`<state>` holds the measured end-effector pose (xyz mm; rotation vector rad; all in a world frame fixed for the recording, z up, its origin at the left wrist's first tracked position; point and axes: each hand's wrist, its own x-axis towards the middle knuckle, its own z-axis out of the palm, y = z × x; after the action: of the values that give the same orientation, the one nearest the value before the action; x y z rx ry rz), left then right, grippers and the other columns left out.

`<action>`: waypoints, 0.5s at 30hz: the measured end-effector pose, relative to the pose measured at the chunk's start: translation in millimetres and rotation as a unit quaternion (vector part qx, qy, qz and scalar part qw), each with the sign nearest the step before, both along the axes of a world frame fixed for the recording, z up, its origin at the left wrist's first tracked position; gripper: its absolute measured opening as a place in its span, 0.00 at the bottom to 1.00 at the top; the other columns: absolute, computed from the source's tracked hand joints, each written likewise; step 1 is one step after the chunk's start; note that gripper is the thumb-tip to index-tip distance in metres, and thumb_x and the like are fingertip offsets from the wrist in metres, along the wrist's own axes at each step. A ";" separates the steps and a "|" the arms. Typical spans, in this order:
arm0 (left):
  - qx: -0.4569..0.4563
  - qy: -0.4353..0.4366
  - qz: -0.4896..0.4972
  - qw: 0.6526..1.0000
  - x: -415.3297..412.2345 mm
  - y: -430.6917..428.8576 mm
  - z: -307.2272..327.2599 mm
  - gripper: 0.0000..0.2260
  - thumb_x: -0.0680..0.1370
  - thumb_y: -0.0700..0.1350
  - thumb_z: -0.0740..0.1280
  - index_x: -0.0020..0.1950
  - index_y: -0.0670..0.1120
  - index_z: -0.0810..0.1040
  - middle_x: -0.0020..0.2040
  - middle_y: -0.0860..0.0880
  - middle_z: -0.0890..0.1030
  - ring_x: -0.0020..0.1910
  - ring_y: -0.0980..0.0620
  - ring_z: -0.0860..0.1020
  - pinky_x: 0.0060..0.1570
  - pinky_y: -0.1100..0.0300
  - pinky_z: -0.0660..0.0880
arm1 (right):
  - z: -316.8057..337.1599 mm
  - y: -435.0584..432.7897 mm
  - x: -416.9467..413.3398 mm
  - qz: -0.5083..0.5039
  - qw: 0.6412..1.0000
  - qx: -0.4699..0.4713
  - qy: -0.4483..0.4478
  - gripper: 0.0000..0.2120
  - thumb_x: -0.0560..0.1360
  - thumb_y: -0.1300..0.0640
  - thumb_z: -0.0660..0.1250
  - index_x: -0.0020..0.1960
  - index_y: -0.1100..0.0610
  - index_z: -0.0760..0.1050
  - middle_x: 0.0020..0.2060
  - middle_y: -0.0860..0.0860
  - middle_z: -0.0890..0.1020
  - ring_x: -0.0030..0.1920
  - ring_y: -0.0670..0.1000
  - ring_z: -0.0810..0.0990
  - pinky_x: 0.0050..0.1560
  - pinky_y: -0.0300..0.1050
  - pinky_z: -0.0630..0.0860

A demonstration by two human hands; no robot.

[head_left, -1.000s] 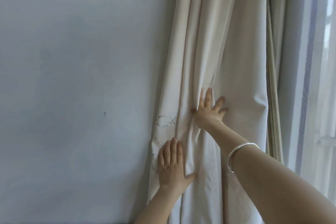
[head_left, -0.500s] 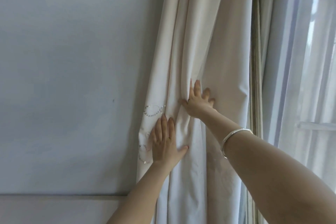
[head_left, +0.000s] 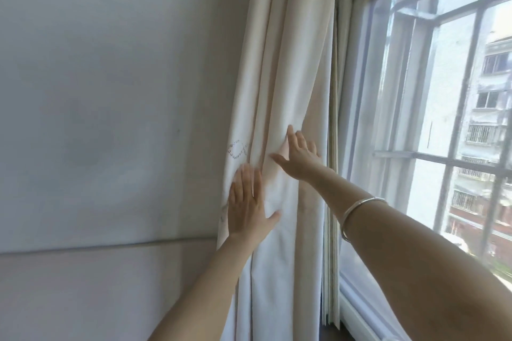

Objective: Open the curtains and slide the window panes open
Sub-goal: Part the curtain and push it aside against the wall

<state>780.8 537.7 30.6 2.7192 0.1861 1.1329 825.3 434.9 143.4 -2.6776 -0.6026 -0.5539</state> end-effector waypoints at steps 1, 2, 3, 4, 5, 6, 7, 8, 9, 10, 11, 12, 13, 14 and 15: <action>0.007 0.002 -0.011 1.000 -12.1 -5.4 -1.5 0.42 0.73 0.61 0.59 0.73 0.43 0.38 0.76 0.42 0.38 0.74 0.43 0.38 0.73 0.51 0.40 | -2.2 -7.6 -11.8 -0.005 1.000 0.004 -0.002 0.39 0.75 0.37 0.54 0.74 0.50 0.34 0.76 0.51 0.44 0.75 0.62 0.46 0.71 0.62 0.52; 0.012 0.006 -0.020 1.000 -27.4 -12.3 -2.7 0.42 0.74 0.61 0.59 0.73 0.43 0.38 0.76 0.42 0.39 0.75 0.43 0.39 0.73 0.51 0.40 | -4.5 -17.8 -27.5 -0.013 1.000 0.007 -0.003 0.39 0.75 0.37 0.54 0.74 0.50 0.35 0.76 0.51 0.45 0.75 0.61 0.46 0.71 0.62 0.53; 0.017 0.006 -0.027 0.999 -37.4 -17.0 -2.6 0.41 0.74 0.62 0.58 0.74 0.43 0.38 0.76 0.43 0.39 0.75 0.43 0.39 0.73 0.51 0.41 | -6.1 -26.5 -39.5 -0.018 1.000 0.007 -0.007 0.39 0.75 0.37 0.55 0.75 0.50 0.35 0.76 0.51 0.46 0.75 0.61 0.47 0.71 0.62 0.54; 0.019 0.003 -0.035 0.999 -50.4 -25.3 -1.1 0.41 0.74 0.62 0.58 0.74 0.43 0.39 0.76 0.43 0.40 0.75 0.44 0.40 0.73 0.51 0.42 | -7.1 -39.3 -54.3 -0.025 1.000 0.006 -0.012 0.39 0.75 0.37 0.55 0.75 0.50 0.36 0.76 0.51 0.47 0.75 0.61 0.49 0.71 0.61 0.55; 0.018 -0.007 -0.042 0.999 -60.3 -32.8 0.1 0.41 0.73 0.62 0.58 0.74 0.43 0.39 0.76 0.44 0.41 0.75 0.45 0.40 0.73 0.51 0.42 | -8.4 -50.7 -66.4 -0.030 0.999 0.005 -0.017 0.40 0.75 0.38 0.56 0.75 0.50 0.37 0.76 0.52 0.48 0.75 0.61 0.50 0.70 0.61 0.56; 0.015 -0.015 -0.050 0.999 -69.0 -39.2 1.4 0.41 0.73 0.62 0.58 0.74 0.43 0.40 0.77 0.44 0.41 0.75 0.45 0.41 0.73 0.52 0.42 | -9.5 -60.4 -77.1 -0.033 0.999 0.005 -0.023 0.40 0.74 0.38 0.57 0.75 0.50 0.38 0.76 0.52 0.49 0.75 0.60 0.51 0.70 0.61 0.57; 0.016 -0.017 -0.062 0.998 -79.3 -48.7 4.3 0.41 0.73 0.62 0.58 0.74 0.43 0.40 0.77 0.45 0.42 0.75 0.46 0.41 0.73 0.52 0.42 | -10.2 -74.0 -91.4 -0.039 0.999 0.009 -0.031 0.40 0.74 0.38 0.57 0.75 0.50 0.39 0.76 0.52 0.51 0.75 0.60 0.52 0.70 0.60 0.58; 0.017 -0.021 -0.073 0.997 -90.0 -60.6 6.7 0.41 0.73 0.62 0.58 0.74 0.44 0.39 0.77 0.46 0.42 0.75 0.46 0.41 0.73 0.52 0.42 | -10.7 -89.2 -106.6 -0.045 0.998 0.014 -0.037 0.40 0.74 0.38 0.58 0.75 0.50 0.39 0.76 0.52 0.52 0.74 0.60 0.53 0.70 0.60 0.59; 0.017 -0.026 -0.079 0.996 -96.3 -67.8 6.8 0.41 0.73 0.63 0.58 0.74 0.44 0.39 0.77 0.46 0.42 0.75 0.47 0.41 0.73 0.52 0.42 | -11.8 -97.4 -115.1 -0.043 0.998 0.018 -0.040 0.40 0.74 0.39 0.59 0.75 0.50 0.40 0.76 0.52 0.52 0.74 0.59 0.54 0.70 0.60 0.59; 0.013 -0.029 -0.087 0.996 -104.8 -78.7 8.0 0.42 0.73 0.64 0.57 0.74 0.45 0.38 0.77 0.46 0.42 0.75 0.47 0.41 0.73 0.53 0.42 | -12.4 -109.3 -126.0 -0.046 0.998 0.019 -0.044 0.40 0.74 0.39 0.59 0.75 0.51 0.40 0.76 0.52 0.53 0.74 0.60 0.54 0.70 0.60 0.59; 0.010 -0.033 -0.098 0.995 -114.3 -91.3 9.8 0.42 0.72 0.64 0.57 0.74 0.45 0.38 0.77 0.47 0.42 0.75 0.47 0.41 0.73 0.53 0.42 | -13.2 -123.3 -139.6 -0.052 0.997 0.014 -0.048 0.40 0.74 0.39 0.59 0.75 0.51 0.40 0.76 0.53 0.53 0.74 0.60 0.54 0.70 0.59 0.58; 0.007 -0.036 -0.108 0.993 -122.9 -101.5 11.3 0.42 0.72 0.64 0.58 0.74 0.45 0.38 0.77 0.47 0.42 0.75 0.48 0.41 0.73 0.53 0.42 | -13.5 -134.4 -150.3 -0.057 0.997 0.009 -0.054 0.40 0.74 0.39 0.58 0.75 0.51 0.40 0.76 0.53 0.54 0.74 0.59 0.54 0.71 0.59 0.57; 0.005 -0.038 -0.116 0.992 -134.9 -116.2 12.1 0.42 0.72 0.64 0.58 0.74 0.45 0.38 0.77 0.46 0.42 0.75 0.48 0.41 0.73 0.53 0.42 | -14.1 -149.1 -164.1 -0.065 0.996 0.005 -0.060 0.40 0.74 0.39 0.58 0.75 0.51 0.40 0.76 0.54 0.54 0.74 0.60 0.54 0.71 0.59 0.57; 0.004 -0.038 -0.126 0.991 -145.5 -128.7 12.9 0.42 0.72 0.65 0.58 0.74 0.46 0.38 0.77 0.46 0.42 0.75 0.48 0.41 0.73 0.53 0.42 | -14.5 -161.6 -176.1 -0.071 0.995 0.007 -0.065 0.40 0.74 0.39 0.58 0.75 0.51 0.41 0.76 0.54 0.55 0.74 0.60 0.55 0.71 0.59 0.57; 0.003 -0.040 -0.137 0.990 -159.5 -145.1 13.6 0.43 0.72 0.65 0.58 0.74 0.46 0.38 0.77 0.46 0.42 0.75 0.47 0.41 0.73 0.53 0.42 | -15.4 -178.2 -190.8 -0.078 0.994 0.012 -0.072 0.40 0.74 0.39 0.59 0.75 0.51 0.41 0.75 0.55 0.55 0.74 0.60 0.55 0.71 0.59 0.58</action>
<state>621.3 392.7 44.2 2.5945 -0.1972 1.1578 634.6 256.7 128.1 -2.6923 -0.4239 -0.7980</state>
